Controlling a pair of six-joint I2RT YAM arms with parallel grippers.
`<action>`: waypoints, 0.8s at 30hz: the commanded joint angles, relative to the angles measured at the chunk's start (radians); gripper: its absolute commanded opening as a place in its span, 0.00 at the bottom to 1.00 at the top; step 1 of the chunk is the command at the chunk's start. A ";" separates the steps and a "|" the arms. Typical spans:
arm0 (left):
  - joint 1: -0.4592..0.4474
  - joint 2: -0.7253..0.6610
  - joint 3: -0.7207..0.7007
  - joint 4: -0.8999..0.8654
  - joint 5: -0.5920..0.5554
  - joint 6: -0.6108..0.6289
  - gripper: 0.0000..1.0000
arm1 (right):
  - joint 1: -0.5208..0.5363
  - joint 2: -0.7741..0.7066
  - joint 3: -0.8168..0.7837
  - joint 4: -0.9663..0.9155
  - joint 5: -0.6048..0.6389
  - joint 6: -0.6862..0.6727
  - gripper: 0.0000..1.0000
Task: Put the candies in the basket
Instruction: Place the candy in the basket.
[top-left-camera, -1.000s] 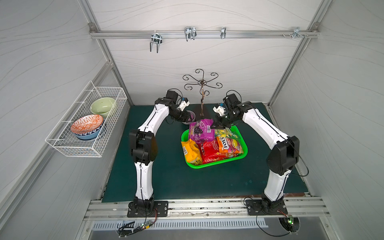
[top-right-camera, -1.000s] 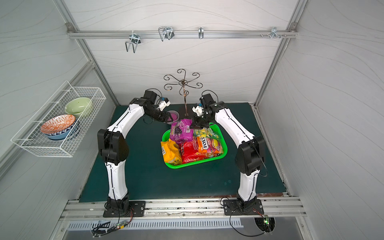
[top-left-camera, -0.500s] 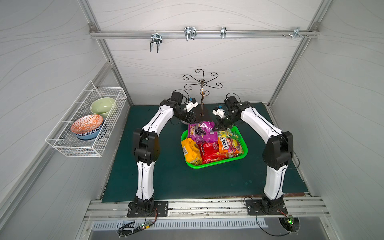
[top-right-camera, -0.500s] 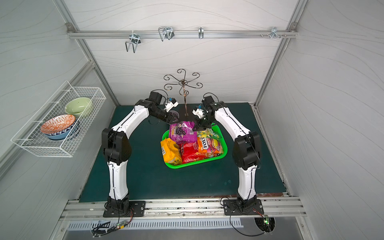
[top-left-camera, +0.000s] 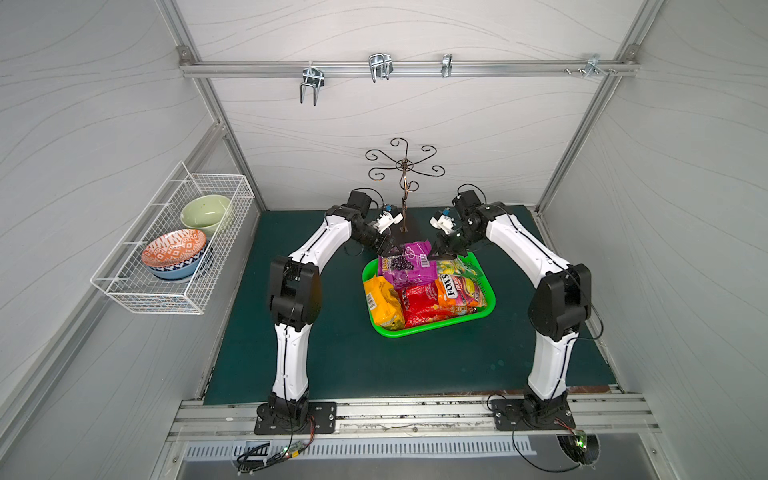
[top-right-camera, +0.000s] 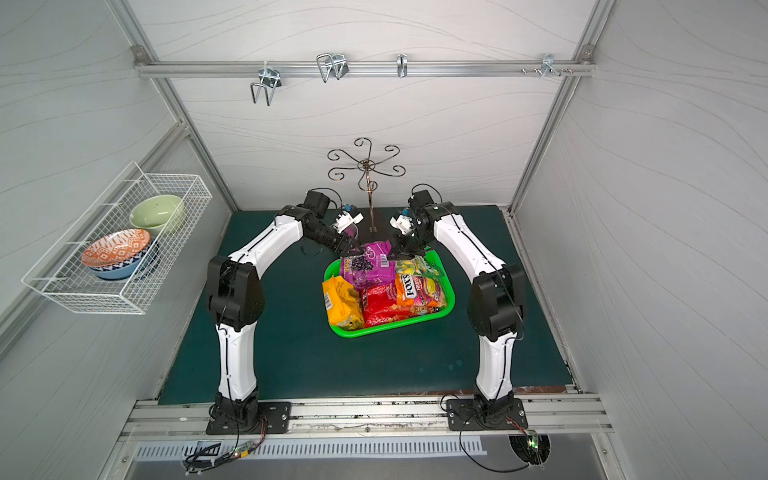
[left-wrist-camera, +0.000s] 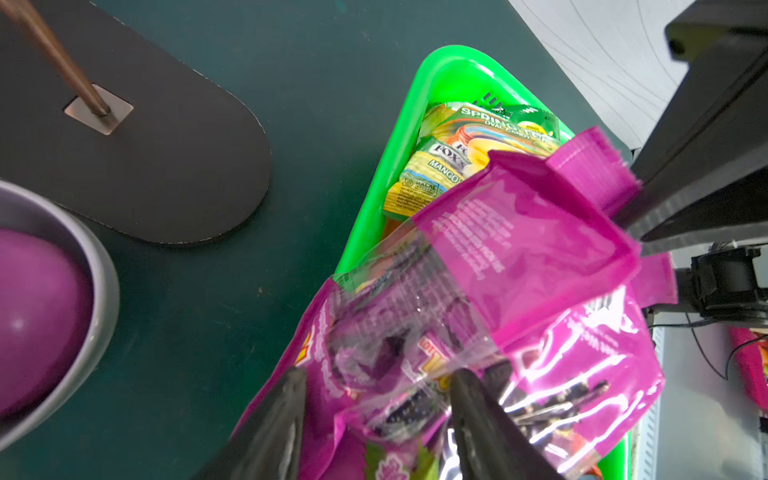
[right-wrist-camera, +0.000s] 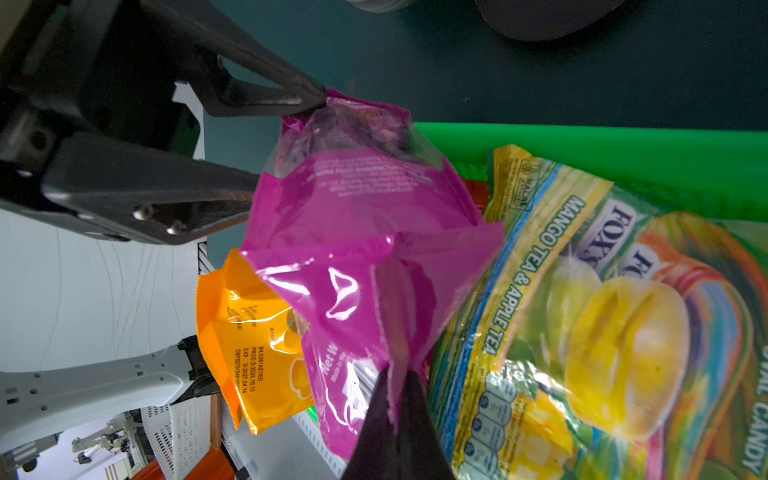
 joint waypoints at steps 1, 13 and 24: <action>-0.008 -0.014 -0.029 -0.133 0.002 0.049 0.58 | -0.019 -0.055 -0.004 0.022 -0.018 0.036 0.00; 0.061 -0.112 -0.145 -0.266 0.075 0.126 0.51 | 0.034 -0.078 -0.121 0.174 -0.081 0.142 0.12; 0.070 -0.127 -0.155 -0.286 0.092 0.129 0.57 | 0.028 -0.116 -0.142 0.178 0.042 0.183 0.37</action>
